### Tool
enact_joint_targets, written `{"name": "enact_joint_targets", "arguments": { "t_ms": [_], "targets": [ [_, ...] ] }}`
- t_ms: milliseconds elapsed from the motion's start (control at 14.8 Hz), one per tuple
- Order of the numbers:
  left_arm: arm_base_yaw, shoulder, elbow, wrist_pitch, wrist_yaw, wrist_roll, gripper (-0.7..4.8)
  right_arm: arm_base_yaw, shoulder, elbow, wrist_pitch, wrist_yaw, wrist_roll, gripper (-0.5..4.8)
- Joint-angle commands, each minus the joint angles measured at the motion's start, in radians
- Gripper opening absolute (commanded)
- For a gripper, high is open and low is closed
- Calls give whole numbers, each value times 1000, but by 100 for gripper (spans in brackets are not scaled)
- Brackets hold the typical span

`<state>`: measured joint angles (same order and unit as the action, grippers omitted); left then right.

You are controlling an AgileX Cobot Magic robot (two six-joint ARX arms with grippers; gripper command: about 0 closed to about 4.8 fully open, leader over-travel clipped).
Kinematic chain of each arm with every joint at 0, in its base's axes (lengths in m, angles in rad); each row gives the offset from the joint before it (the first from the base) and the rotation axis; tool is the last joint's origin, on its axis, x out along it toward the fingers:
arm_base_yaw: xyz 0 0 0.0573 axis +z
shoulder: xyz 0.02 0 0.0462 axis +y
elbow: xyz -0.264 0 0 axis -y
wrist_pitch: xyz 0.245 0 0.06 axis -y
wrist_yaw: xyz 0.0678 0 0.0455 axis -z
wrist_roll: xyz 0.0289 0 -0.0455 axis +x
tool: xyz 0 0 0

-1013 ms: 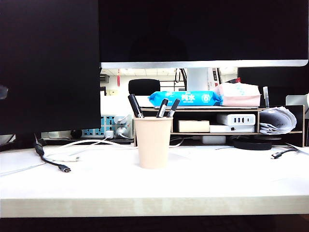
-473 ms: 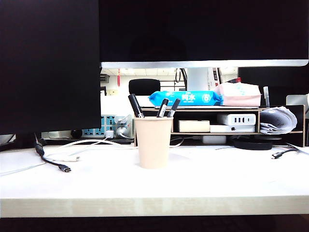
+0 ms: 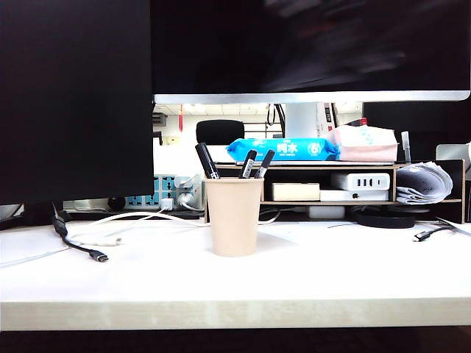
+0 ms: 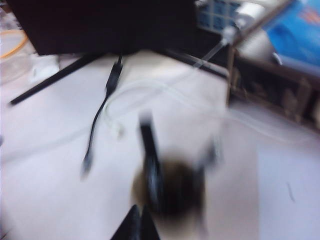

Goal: Pick up the marker from the paper cup and put it on the table.

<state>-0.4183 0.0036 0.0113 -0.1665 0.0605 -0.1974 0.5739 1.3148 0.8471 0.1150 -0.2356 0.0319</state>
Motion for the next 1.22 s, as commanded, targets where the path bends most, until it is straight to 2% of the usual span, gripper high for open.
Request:
{"name": "enact_joint_targets", "arguments": {
  "t_ms": [68,203,338,473,608,743,810,878,1215],
  "targets": [
    [2,0,-2,-13,3,6,-5,21,196,189,-16,-33,-32,0],
    [1,0,-2,-12,4,6,-5,50,315,301,-23,-29,-97,21],
    [0,0,-2,-12,6,6,-5,72,377,368,-66,-27,-135,119],
    [1,0,-2,-12,4,6,-5,86,407,392,-67,-19,-146,119],
    [2,0,-2,-12,4,6,-5,98,414,392,-59,51,-216,152],
    [2,0,-2,-12,4,6,-5,101,414,392,-58,61,-224,155],
    [2,0,-2,-12,4,6,-5,101,415,392,-58,64,-224,220],
    [2,0,-2,-12,4,6,-5,103,416,392,-58,88,-224,257],
    [2,0,-2,-12,4,6,-5,103,433,392,-73,130,-224,257]
  ]
}}
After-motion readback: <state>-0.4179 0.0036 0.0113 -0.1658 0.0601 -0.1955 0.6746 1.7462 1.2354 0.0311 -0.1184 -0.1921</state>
